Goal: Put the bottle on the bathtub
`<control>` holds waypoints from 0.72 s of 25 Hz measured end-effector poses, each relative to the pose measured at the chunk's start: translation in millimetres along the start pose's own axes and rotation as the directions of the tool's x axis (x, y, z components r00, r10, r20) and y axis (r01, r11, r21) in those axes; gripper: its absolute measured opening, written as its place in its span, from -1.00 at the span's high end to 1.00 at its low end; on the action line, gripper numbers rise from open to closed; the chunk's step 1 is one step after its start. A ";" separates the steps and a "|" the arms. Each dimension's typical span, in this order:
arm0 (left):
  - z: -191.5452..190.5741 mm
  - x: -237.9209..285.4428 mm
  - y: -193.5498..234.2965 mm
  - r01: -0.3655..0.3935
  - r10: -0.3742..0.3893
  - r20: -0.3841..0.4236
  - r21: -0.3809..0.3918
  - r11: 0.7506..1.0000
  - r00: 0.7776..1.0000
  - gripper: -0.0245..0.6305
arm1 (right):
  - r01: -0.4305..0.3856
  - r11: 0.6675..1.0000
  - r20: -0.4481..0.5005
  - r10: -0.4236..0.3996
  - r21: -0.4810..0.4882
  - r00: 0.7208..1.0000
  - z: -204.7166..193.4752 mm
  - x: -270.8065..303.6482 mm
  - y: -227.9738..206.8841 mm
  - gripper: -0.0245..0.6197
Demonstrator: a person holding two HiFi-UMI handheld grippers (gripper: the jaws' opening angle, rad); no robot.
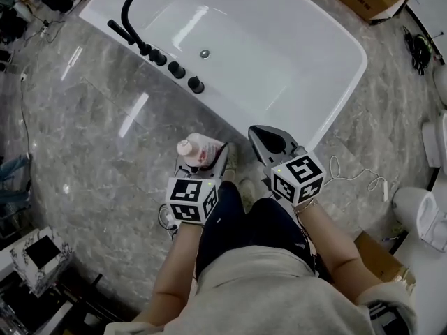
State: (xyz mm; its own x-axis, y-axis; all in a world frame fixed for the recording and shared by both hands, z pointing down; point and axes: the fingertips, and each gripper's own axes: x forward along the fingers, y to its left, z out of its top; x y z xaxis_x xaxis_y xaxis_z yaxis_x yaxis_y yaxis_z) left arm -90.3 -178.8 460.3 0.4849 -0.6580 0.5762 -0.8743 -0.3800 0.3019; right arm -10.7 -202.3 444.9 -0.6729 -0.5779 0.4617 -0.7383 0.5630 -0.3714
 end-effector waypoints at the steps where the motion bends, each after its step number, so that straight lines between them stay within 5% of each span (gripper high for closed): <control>1: 1.2 10.8 7.6 0.000 0.000 -0.007 -0.003 1.000 1.000 0.19 | 0.005 1.000 -0.007 -0.005 0.006 1.000 -0.3 8.3 -7.0 0.93; 18: -26.9 157.0 94.4 -0.008 0.006 -0.108 -0.019 1.000 0.994 0.19 | 0.082 0.991 -0.083 -0.073 0.106 0.994 -59.8 110.4 -82.8 0.93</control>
State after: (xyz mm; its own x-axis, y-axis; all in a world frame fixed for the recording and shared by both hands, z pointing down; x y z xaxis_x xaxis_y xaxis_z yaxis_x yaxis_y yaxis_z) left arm -97.3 -300.5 599.6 0.4747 -0.5859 0.6568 -0.8784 -0.3624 0.3115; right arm -21.2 -277.4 574.9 -0.6111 -0.5668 0.5525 -0.7915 0.4481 -0.4157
